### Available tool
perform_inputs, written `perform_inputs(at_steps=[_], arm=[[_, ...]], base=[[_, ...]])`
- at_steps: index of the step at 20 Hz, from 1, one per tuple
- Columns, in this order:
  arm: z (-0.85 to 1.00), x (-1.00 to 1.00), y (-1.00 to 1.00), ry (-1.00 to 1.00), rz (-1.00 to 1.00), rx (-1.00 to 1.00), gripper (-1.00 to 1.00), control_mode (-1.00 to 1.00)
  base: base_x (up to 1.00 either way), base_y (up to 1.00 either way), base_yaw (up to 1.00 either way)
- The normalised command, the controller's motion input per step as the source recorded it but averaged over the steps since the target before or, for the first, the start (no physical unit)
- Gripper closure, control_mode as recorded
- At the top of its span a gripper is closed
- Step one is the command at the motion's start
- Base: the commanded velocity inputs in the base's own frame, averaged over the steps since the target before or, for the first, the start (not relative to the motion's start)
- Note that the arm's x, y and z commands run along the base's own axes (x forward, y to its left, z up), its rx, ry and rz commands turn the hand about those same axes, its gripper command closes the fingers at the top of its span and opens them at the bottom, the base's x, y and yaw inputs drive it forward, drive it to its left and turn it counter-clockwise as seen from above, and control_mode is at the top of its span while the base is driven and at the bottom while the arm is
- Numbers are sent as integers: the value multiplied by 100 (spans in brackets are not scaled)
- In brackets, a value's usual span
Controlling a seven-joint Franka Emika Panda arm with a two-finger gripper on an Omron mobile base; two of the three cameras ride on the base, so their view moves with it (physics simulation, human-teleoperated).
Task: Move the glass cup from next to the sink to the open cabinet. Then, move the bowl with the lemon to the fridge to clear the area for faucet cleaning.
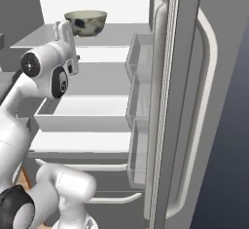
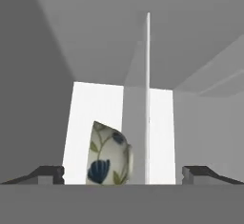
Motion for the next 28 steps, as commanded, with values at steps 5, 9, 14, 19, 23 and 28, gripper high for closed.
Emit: perform_inputs(at_steps=[5,9,14,19,23,28], arm=[[-34,-100,-1,1,-27,0,-100,-100],[-45,-100,0,16,-31,0,-100,-100],[-9,-20,0,4,-7,0,-100,100],[0,0,0,0,0,0,-100,100],[0,0,0,0,0,0,-100,100],[0,0,0,0,0,0,-100,100]], base=[[0,0,0],[0,0,0],[-80,0,-30],[-100,4,-49],[-100,28,-72],[-87,15,-83]])
